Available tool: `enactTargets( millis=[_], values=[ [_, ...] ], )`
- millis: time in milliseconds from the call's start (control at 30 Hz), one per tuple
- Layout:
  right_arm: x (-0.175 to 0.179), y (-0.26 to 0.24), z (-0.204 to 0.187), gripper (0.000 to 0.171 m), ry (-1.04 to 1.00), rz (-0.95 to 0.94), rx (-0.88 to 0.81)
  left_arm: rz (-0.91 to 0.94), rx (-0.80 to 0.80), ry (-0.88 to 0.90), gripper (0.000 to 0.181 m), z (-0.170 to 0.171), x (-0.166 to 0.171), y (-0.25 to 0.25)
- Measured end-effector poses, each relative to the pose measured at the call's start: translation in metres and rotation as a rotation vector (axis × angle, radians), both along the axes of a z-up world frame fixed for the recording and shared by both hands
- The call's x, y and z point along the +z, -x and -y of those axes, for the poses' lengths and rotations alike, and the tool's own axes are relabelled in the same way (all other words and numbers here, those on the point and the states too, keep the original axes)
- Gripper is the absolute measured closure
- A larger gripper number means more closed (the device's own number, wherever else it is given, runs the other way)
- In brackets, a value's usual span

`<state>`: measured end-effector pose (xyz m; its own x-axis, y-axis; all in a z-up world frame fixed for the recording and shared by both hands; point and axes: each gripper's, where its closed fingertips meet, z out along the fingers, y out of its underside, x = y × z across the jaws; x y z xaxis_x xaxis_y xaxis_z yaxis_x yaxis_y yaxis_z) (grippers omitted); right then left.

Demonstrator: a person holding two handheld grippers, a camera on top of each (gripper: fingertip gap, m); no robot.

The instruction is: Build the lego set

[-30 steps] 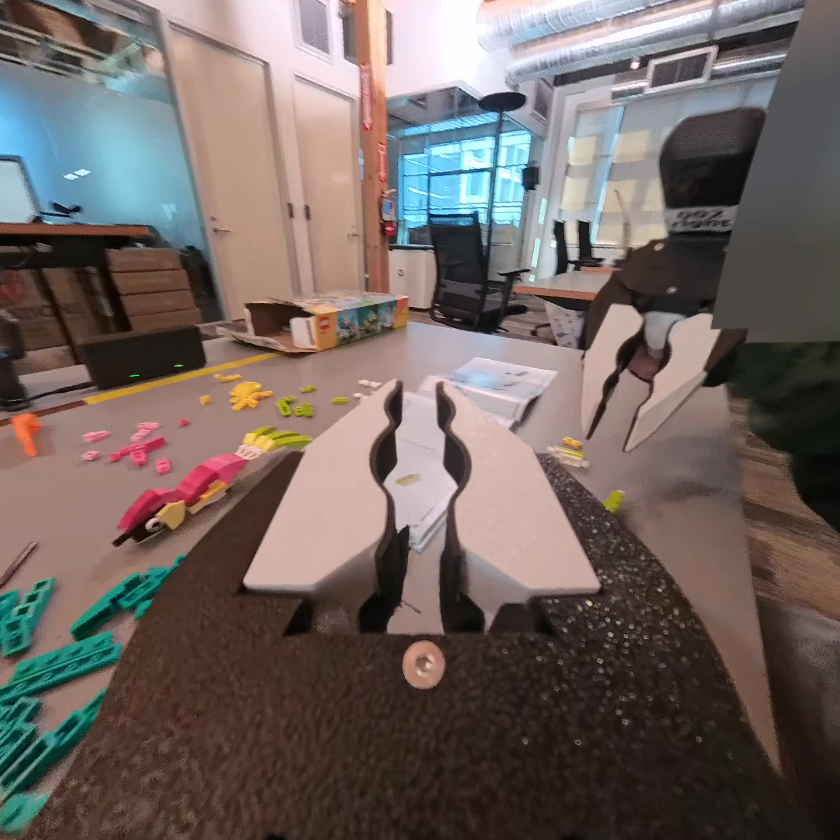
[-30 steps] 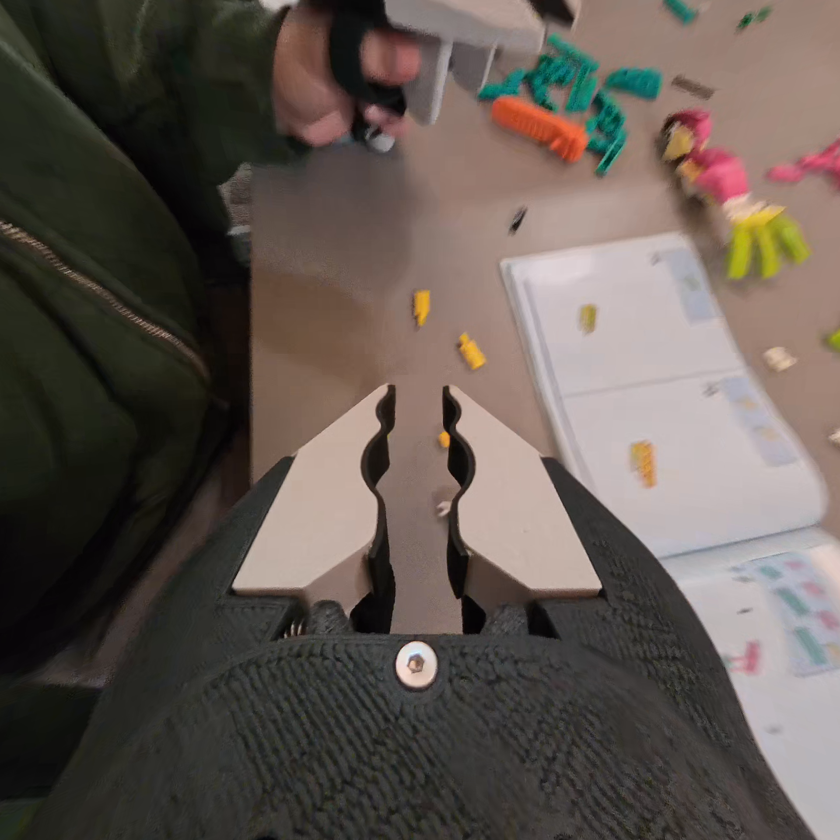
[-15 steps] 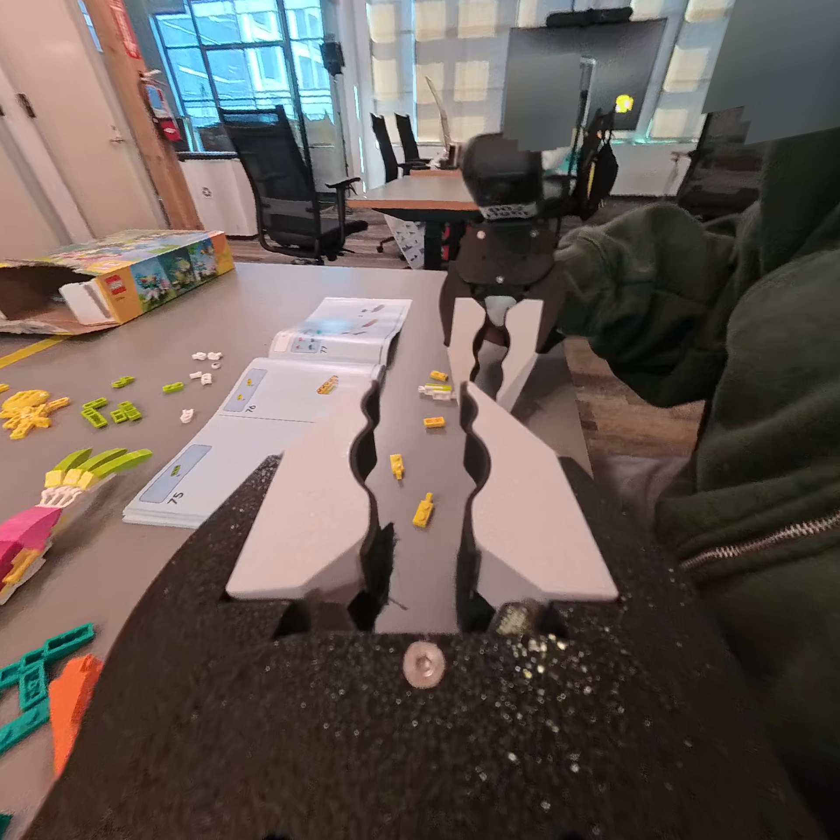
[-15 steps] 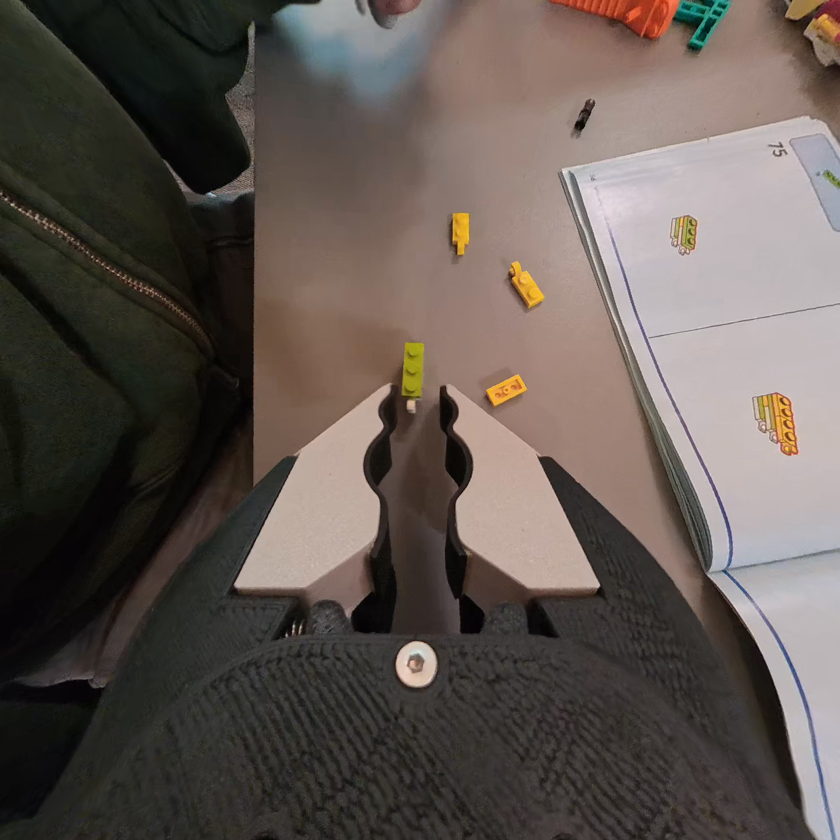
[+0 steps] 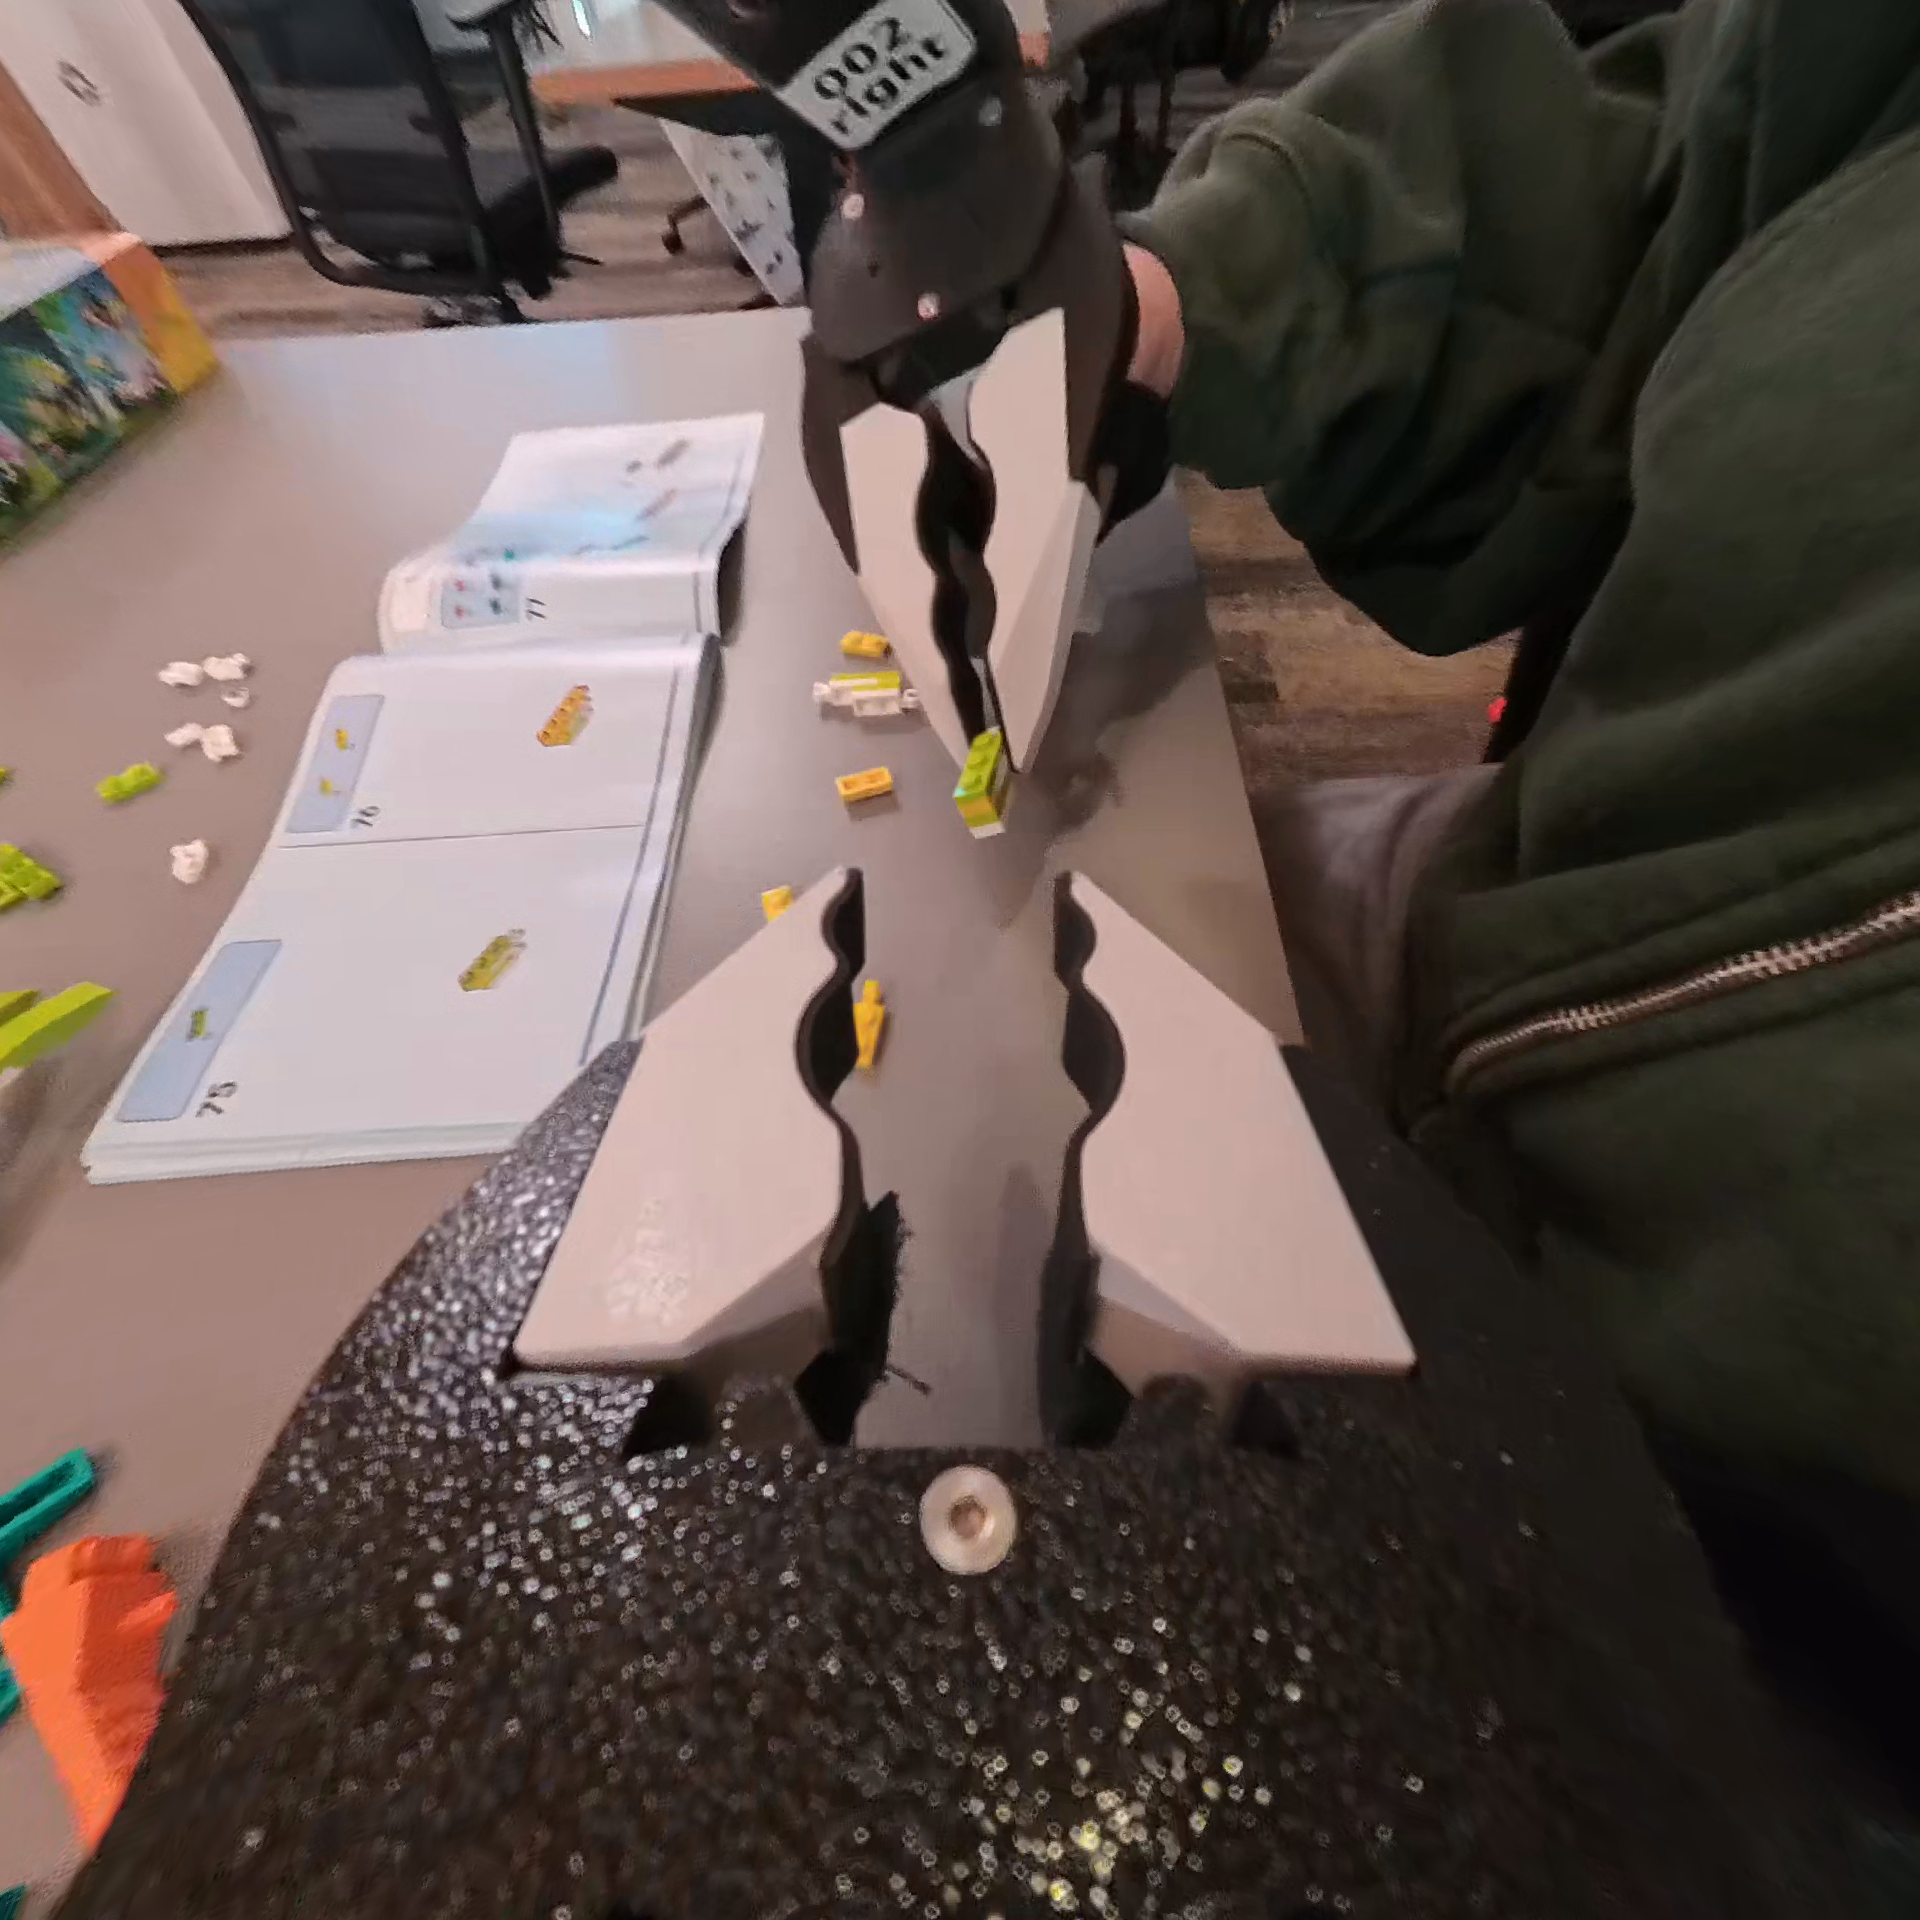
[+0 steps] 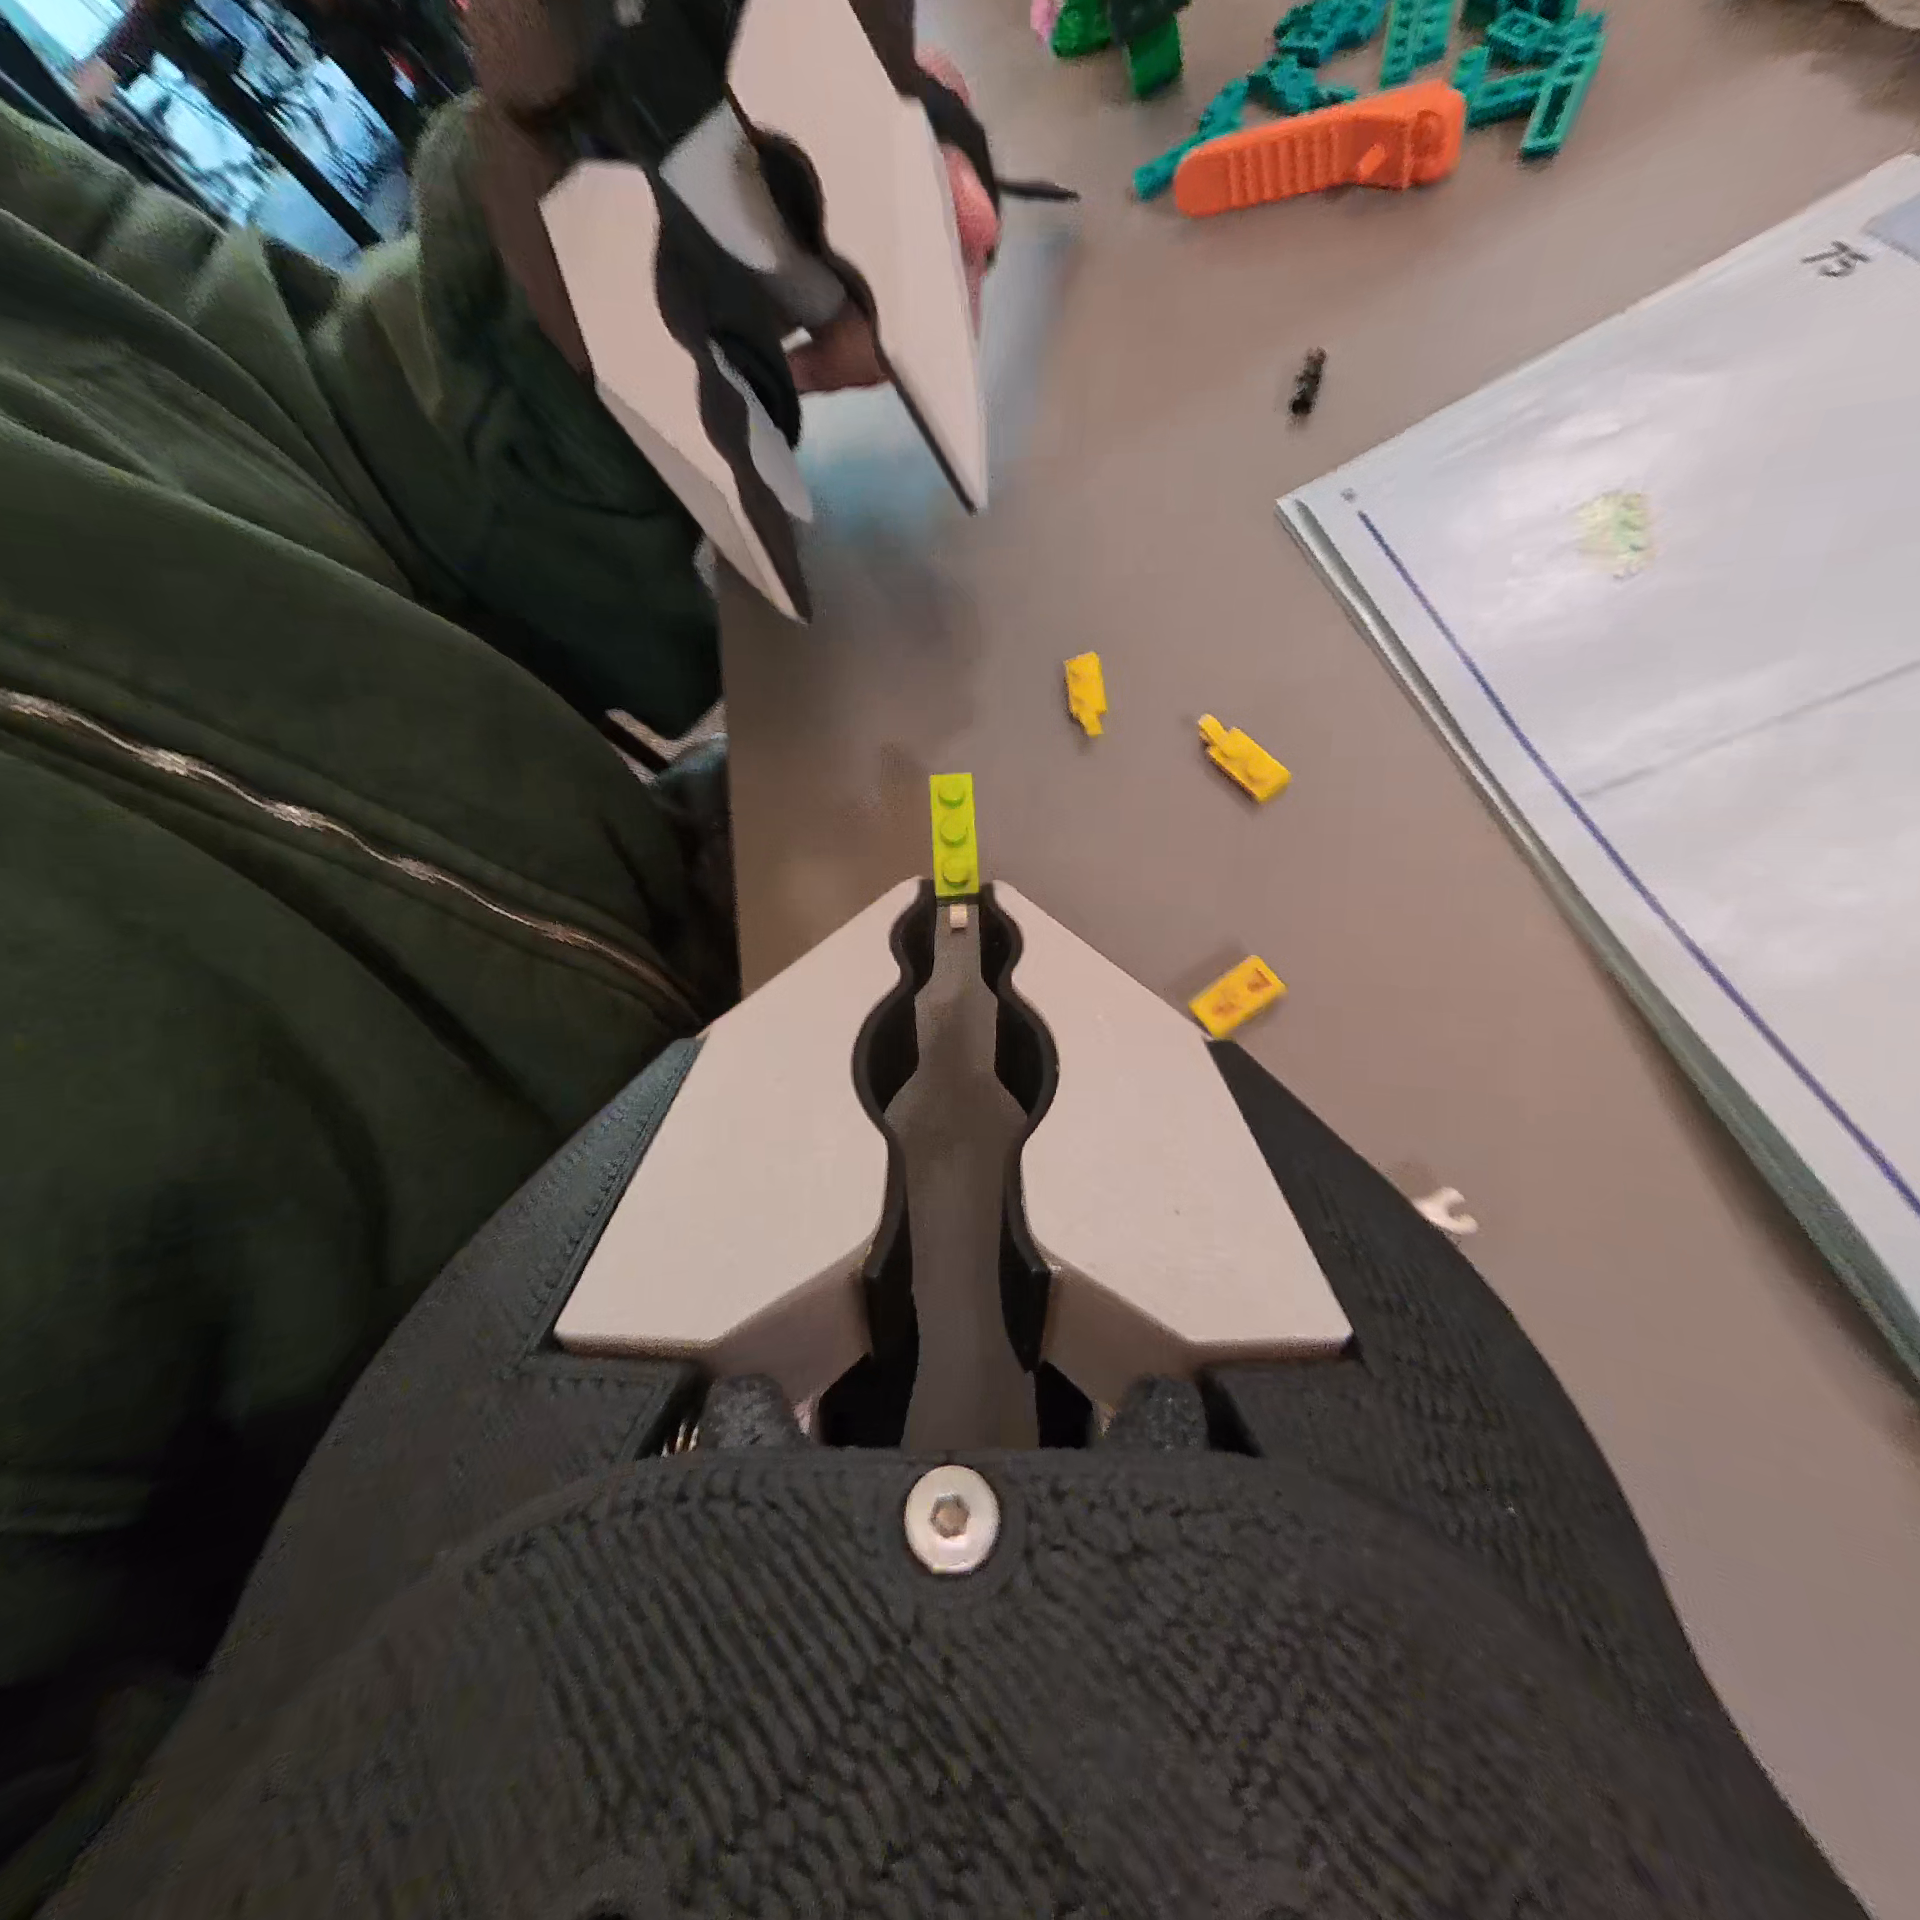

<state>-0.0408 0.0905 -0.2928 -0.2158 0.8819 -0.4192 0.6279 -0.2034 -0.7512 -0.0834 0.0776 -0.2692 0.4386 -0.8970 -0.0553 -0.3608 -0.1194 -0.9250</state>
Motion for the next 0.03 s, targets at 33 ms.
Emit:
enactTargets(
  millis=[33],
  values=[
    [0.0020,0.0029,0.0037,0.165,0.017,-0.004,0.006,-0.002,-0.017,0.007,0.147,0.0021,-0.0009,-0.0029]
  ],
)
